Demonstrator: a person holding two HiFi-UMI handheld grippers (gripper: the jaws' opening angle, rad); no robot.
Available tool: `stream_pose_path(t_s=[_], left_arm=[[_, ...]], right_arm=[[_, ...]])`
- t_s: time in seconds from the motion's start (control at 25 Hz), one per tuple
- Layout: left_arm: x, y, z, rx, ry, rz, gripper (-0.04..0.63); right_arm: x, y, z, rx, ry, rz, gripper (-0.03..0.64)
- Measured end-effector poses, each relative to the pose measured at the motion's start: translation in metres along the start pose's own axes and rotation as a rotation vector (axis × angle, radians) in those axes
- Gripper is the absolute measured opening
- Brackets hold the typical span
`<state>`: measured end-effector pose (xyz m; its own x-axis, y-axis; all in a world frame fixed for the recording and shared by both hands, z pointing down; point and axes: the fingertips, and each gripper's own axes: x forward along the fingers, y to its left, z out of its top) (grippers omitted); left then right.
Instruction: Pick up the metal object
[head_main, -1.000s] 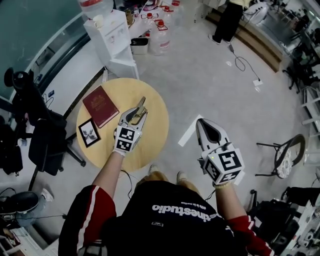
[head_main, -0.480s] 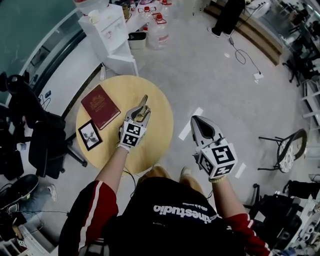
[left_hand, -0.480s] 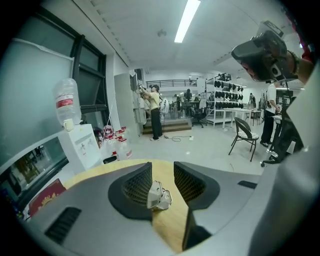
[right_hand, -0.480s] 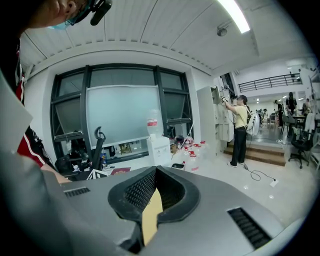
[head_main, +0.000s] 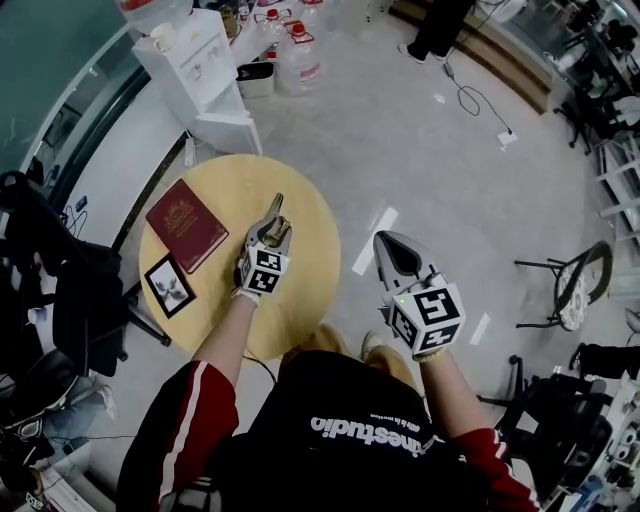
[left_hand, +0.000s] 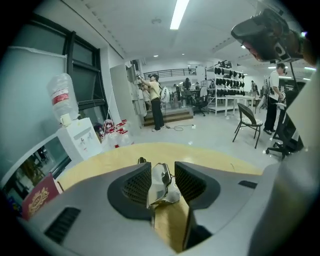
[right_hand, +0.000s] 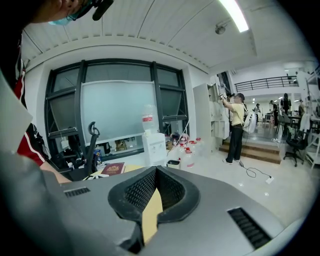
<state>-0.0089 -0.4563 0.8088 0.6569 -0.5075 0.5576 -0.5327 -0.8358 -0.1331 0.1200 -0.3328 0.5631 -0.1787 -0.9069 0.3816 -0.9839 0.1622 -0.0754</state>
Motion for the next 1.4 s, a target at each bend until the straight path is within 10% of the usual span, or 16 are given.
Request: stream_pose_path(t_s=[1.4], left_arm=[[-0.014, -0.009, 0.005, -0.144, 0.067, 0.056, 0.074]], right_arm=[[-0.059, -0.008, 0.009, -0.012, 0.046, -0.015, 0.028]])
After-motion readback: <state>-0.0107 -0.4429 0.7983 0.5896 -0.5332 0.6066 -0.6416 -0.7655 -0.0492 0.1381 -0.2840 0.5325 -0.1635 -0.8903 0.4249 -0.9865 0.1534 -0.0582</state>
